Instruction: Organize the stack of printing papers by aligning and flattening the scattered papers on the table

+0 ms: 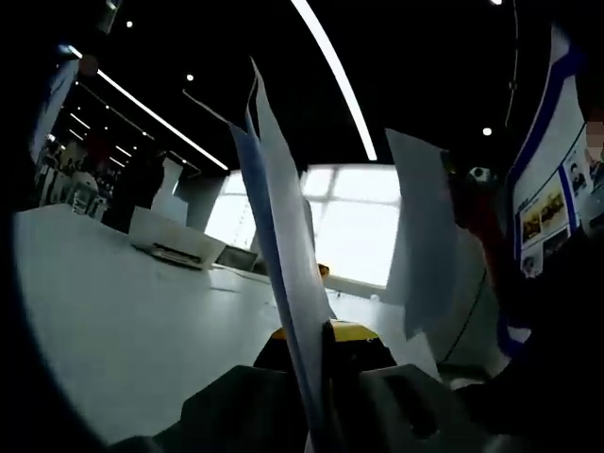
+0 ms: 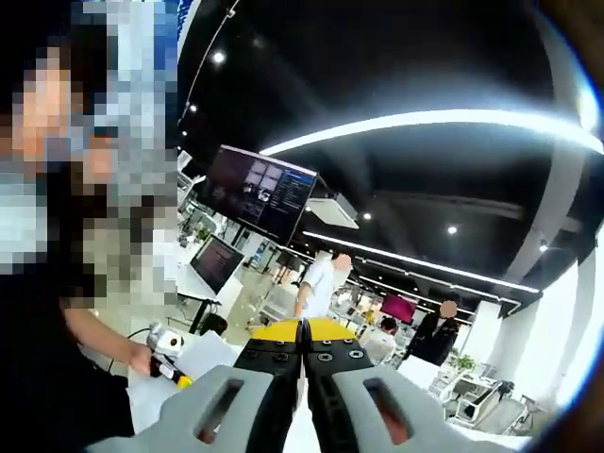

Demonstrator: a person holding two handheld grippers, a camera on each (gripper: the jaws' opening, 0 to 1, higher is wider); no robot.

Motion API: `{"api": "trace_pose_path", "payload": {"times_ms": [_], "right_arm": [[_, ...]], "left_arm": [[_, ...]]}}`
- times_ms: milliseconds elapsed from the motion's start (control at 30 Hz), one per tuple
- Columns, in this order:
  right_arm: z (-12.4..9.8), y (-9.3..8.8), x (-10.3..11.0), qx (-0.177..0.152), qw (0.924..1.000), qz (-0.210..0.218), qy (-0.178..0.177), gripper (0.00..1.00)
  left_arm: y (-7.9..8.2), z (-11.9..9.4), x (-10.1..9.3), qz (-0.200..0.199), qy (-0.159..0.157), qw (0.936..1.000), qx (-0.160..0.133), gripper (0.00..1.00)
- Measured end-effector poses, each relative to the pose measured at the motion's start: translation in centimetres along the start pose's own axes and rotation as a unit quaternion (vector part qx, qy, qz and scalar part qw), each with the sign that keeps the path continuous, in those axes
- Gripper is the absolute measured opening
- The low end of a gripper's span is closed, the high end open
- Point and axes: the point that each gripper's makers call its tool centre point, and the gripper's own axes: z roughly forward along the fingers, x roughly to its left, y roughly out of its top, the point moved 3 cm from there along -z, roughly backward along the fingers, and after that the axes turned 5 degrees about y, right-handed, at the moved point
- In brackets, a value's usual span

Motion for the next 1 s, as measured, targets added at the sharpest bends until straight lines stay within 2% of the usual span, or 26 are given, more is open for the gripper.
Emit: {"api": "trace_pose_path", "payload": {"times_ms": [200,400,600,733,800,867,900,1000], "right_arm": [[0.8,-0.9,0.5,-0.016,0.9995,0.025,0.004,0.00],[2.6,-2.8,0.6,-0.028,0.9977,0.061,0.009,0.00],[3.9,-5.5,-0.4,-0.026,0.9947,0.100,-0.006,0.00],[4.9,-8.9,-1.7,-0.012,0.9907,0.132,-0.033,0.00],[5.5,-10.7,-1.9,-0.011,0.9861,0.163,-0.031,0.00],[5.9,-11.7,-2.1,-0.011,0.9850,0.169,-0.033,0.00],[6.4,-13.0,-2.1,-0.007,0.9831,0.180,-0.036,0.00],[7.4,-14.9,-2.0,-0.001,0.9807,0.192,-0.039,0.00]], "left_arm": [[0.0,0.0,-0.1,0.000,-0.003,1.0000,0.000,0.06],[0.1,0.0,-0.1,0.000,-0.003,1.0000,-0.001,0.06],[0.1,0.0,-0.2,-0.002,-0.006,1.0000,-0.003,0.06],[0.1,0.0,-0.3,-0.005,-0.010,0.9999,-0.005,0.06],[0.1,0.0,-0.3,-0.005,-0.011,0.9999,-0.005,0.06],[0.1,0.0,-0.3,-0.005,-0.012,0.9999,-0.005,0.07],[0.1,0.0,-0.4,-0.005,-0.013,0.9999,-0.005,0.07],[0.1,-0.1,-0.4,-0.008,-0.016,0.9998,-0.006,0.07]]}}
